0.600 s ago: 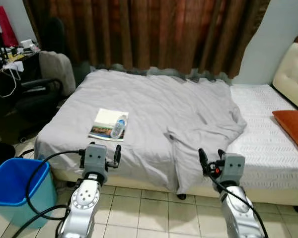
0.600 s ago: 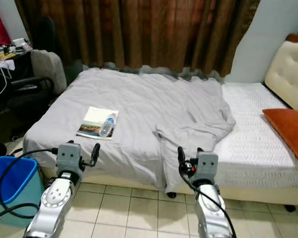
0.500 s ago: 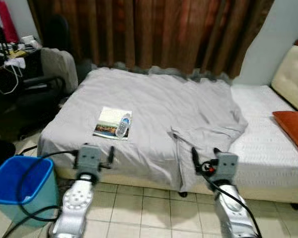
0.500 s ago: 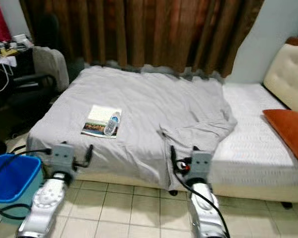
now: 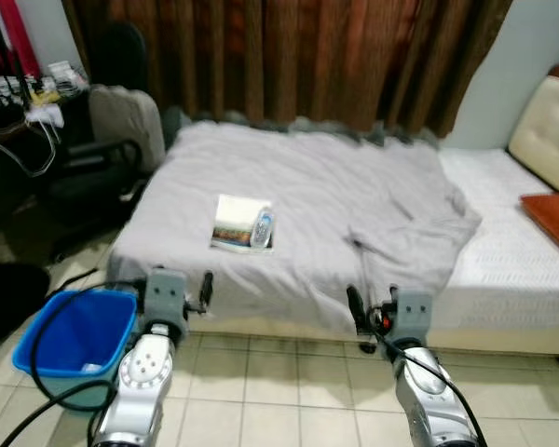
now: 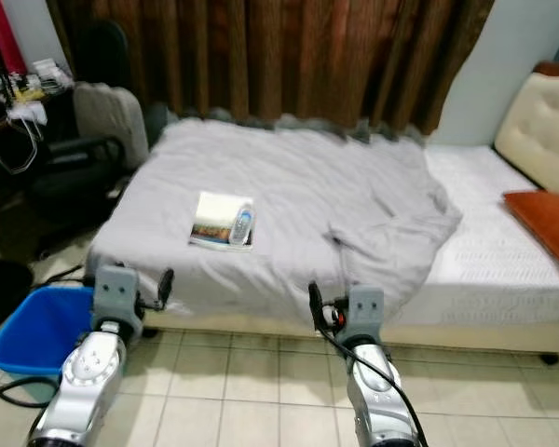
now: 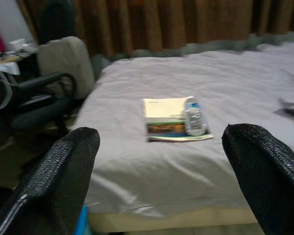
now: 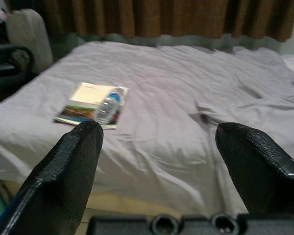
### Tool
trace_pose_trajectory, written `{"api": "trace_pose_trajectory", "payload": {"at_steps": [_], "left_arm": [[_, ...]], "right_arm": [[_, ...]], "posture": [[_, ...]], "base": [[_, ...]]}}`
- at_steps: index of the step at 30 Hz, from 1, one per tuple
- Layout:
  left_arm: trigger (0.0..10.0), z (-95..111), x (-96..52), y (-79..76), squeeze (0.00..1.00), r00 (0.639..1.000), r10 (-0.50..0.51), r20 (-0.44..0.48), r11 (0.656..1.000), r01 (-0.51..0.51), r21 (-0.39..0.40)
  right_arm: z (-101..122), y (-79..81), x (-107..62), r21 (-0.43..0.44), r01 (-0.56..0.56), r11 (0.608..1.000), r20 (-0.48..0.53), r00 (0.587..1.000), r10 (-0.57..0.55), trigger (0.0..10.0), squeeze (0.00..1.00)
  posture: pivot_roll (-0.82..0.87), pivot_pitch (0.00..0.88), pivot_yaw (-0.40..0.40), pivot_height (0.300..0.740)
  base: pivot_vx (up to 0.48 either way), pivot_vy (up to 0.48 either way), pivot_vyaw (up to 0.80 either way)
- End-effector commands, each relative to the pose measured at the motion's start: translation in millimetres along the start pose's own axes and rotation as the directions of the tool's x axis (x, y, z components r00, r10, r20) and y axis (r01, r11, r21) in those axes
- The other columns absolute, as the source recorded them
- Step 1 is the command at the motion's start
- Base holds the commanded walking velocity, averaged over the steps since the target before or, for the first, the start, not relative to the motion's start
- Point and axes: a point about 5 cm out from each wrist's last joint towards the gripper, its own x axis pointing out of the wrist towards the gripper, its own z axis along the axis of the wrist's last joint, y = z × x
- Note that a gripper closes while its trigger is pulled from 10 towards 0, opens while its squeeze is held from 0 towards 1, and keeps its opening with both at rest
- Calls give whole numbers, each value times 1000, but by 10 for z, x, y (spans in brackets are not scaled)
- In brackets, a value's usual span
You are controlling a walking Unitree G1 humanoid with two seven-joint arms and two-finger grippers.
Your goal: Clean up the room
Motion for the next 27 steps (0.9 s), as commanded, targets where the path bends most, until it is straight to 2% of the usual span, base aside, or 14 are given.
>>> {"api": "trace_pose_trajectory", "payload": {"at_steps": [1,27], "left_arm": [[10000,-7,7,-118,0,999,-31,-7,999,31,-5],[10000,-7,7,-118,0,999,-31,-7,999,31,-5]], "right_arm": [[19,-99,0,-13,29,1000,-4,1000,-29,10000,0],[19,-99,0,-13,29,1000,-4,1000,-29,10000,0]], "posture": [[82,0,-73,740],[82,0,-73,740]], "base": [[0,0,0],[0,0,0]]}}
